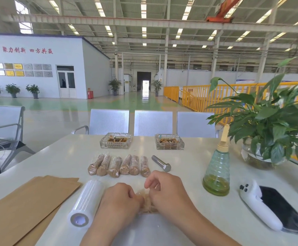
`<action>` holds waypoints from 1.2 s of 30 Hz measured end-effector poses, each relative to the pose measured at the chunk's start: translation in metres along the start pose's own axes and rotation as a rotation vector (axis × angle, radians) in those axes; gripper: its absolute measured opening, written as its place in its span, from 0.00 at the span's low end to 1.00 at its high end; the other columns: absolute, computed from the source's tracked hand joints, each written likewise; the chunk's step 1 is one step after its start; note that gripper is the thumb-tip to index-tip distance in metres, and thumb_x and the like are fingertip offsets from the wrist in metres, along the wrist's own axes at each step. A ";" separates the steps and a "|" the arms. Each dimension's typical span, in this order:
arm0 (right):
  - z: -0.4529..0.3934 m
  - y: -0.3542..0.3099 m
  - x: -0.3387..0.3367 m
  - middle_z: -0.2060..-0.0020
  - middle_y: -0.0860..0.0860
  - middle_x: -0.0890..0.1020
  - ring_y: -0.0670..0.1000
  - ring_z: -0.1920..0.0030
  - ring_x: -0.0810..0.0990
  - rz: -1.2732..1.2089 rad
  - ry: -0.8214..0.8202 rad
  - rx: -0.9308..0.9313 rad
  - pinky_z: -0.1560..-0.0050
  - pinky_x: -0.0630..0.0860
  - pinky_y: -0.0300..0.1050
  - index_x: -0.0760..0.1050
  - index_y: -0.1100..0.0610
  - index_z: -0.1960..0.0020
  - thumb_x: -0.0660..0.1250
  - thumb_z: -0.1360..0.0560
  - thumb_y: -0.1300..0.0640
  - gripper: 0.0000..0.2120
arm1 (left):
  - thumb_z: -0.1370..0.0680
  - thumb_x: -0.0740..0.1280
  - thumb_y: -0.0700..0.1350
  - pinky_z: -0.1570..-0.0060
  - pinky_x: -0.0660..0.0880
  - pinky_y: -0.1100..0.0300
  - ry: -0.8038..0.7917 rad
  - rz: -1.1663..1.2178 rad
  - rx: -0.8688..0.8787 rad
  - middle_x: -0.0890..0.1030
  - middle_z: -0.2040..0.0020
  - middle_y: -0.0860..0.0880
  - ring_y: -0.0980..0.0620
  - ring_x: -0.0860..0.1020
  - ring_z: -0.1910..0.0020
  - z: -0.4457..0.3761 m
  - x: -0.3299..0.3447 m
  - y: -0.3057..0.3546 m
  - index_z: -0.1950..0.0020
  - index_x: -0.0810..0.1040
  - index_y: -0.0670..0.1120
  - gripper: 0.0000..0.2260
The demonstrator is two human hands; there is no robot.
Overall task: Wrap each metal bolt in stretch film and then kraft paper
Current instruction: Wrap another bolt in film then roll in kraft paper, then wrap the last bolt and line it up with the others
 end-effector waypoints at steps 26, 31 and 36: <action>0.019 0.019 0.014 0.52 0.39 0.87 0.40 0.49 0.84 -0.112 -0.001 -0.212 0.46 0.79 0.37 0.82 0.35 0.48 0.70 0.25 0.58 0.17 | 0.25 0.71 0.49 0.66 0.75 0.66 -0.055 -0.085 0.015 0.84 0.61 0.49 0.53 0.83 0.60 -0.001 0.001 -0.005 0.63 0.82 0.46 0.09; 0.016 0.014 0.020 0.52 0.45 0.86 0.43 0.50 0.83 -0.004 -0.019 -0.260 0.46 0.79 0.40 0.82 0.39 0.45 0.70 0.29 0.55 0.16 | 0.27 0.72 0.48 0.66 0.74 0.65 -0.108 -0.130 -0.010 0.84 0.61 0.49 0.52 0.83 0.59 -0.001 -0.002 -0.006 0.66 0.81 0.47 0.09; 0.019 0.020 0.027 0.48 0.44 0.83 0.43 0.47 0.81 0.156 -0.062 -0.343 0.44 0.76 0.38 0.84 0.44 0.38 0.70 0.23 0.55 0.16 | 0.26 0.73 0.48 0.70 0.71 0.66 -0.160 -0.173 -0.015 0.84 0.63 0.49 0.52 0.80 0.66 -0.001 -0.004 -0.001 0.67 0.82 0.46 0.11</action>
Point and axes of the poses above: each hand's wrist, its own z-axis away from the middle knuckle, its own x-axis out of the palm, y = z × x, the point moved 6 cm from there along -z, towards the middle knuckle
